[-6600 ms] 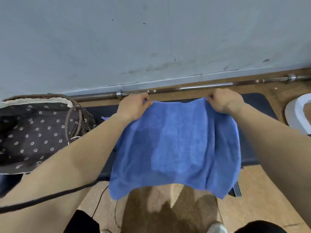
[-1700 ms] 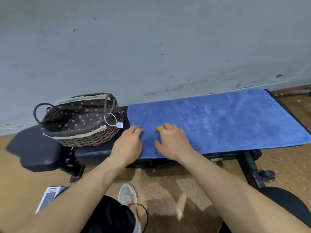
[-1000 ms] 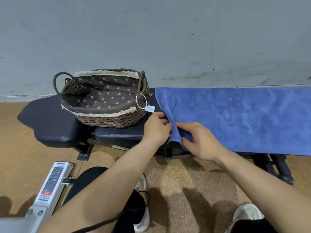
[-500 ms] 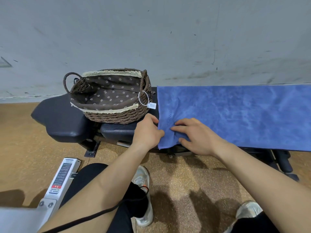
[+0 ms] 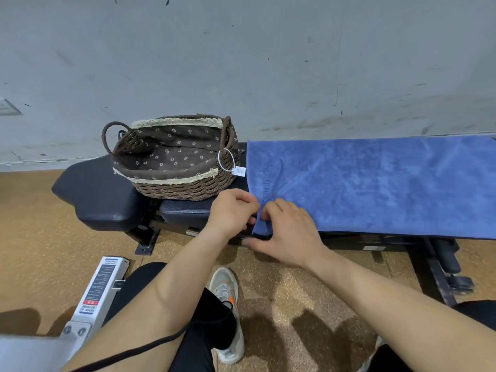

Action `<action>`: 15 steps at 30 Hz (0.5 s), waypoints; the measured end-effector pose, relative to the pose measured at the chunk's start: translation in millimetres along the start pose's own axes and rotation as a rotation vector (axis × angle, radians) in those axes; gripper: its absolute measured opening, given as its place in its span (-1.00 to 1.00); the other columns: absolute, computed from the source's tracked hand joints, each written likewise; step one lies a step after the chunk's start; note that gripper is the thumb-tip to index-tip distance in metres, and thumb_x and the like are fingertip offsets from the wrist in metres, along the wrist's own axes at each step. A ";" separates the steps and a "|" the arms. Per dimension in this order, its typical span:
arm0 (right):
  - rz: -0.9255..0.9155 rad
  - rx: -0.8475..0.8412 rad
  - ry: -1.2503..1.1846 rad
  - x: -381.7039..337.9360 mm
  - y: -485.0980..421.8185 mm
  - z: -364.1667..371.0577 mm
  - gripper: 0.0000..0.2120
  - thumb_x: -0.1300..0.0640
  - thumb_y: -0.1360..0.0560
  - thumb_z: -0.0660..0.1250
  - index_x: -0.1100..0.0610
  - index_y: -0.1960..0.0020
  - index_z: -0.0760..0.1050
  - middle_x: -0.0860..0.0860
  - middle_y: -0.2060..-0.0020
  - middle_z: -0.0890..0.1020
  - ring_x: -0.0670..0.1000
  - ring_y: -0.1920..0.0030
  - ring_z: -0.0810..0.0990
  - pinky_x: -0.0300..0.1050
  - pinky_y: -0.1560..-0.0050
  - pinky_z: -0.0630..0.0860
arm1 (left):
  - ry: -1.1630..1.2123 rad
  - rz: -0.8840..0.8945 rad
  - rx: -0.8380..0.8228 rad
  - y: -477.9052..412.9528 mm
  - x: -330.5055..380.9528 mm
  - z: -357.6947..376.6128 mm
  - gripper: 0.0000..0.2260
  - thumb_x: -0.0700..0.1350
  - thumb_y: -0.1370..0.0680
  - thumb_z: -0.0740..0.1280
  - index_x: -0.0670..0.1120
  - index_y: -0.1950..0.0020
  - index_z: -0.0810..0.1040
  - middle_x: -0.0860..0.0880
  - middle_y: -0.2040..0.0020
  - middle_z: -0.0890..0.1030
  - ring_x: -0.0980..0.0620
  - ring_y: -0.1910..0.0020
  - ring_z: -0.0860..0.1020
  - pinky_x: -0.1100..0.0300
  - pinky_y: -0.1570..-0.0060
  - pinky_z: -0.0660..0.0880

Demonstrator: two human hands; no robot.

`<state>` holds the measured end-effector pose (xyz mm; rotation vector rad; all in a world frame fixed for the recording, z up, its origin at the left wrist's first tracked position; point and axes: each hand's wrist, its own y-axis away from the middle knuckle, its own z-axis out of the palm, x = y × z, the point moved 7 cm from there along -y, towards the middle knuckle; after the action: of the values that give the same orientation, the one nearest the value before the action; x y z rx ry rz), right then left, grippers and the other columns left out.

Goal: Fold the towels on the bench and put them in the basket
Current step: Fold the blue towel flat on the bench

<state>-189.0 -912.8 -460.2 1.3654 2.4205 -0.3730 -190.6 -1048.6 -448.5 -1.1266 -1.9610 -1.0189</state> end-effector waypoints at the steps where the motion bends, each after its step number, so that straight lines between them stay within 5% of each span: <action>1: 0.043 0.053 -0.064 3.3 -1.2 -5.1 -0.52 -0.43 -0.36 0.31 -0.03 0.06 0.38 -0.11 0.12 0.49 -0.01 0.05 0.48 -0.04 0.07 0.43 | 0.043 0.017 -0.022 1.6 4.7 1.2 -0.91 -0.24 -0.50 0.37 -0.11 0.07 0.65 -0.09 0.25 0.69 0.07 0.36 0.61 0.26 0.42 0.49; 7: 0.229 0.097 -0.239 48.1 -3.0 -31.3 -0.92 -0.02 -0.48 0.29 -0.03 0.07 0.43 -0.08 0.23 0.63 0.09 0.12 0.59 0.01 0.17 0.52 | -0.028 0.220 -0.055 -4.0 29.5 20.1 -0.86 -0.21 -0.52 0.35 0.00 0.06 0.66 -0.01 0.24 0.71 0.08 0.26 0.66 0.14 0.19 0.59; 11: 0.272 0.077 -0.310 73.1 -3.7 -40.3 -0.89 0.10 -0.44 0.25 -0.03 0.04 0.45 -0.10 0.24 0.61 0.11 0.10 0.58 0.04 0.17 0.51 | -0.212 0.398 0.064 -23.4 68.9 29.7 -0.85 -0.19 -0.50 0.33 0.06 0.12 0.62 0.11 0.27 0.62 0.12 0.22 0.59 0.22 0.08 0.51; 15: 0.320 0.060 -0.265 92.0 -2.4 -41.4 -0.83 0.11 -0.52 0.14 0.02 0.07 0.51 -0.04 0.27 0.59 0.15 0.12 0.57 0.03 0.18 0.51 | -0.441 0.429 0.078 -82.6 108.2 48.6 -0.75 -0.25 -0.52 0.23 -0.03 -0.06 0.63 -0.03 -0.04 0.68 -0.06 -0.05 0.61 0.12 -0.13 0.50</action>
<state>-242.1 -827.0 -460.3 1.5860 1.9553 -0.5090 -317.3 -991.8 -408.6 -1.7433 -1.9295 -0.4900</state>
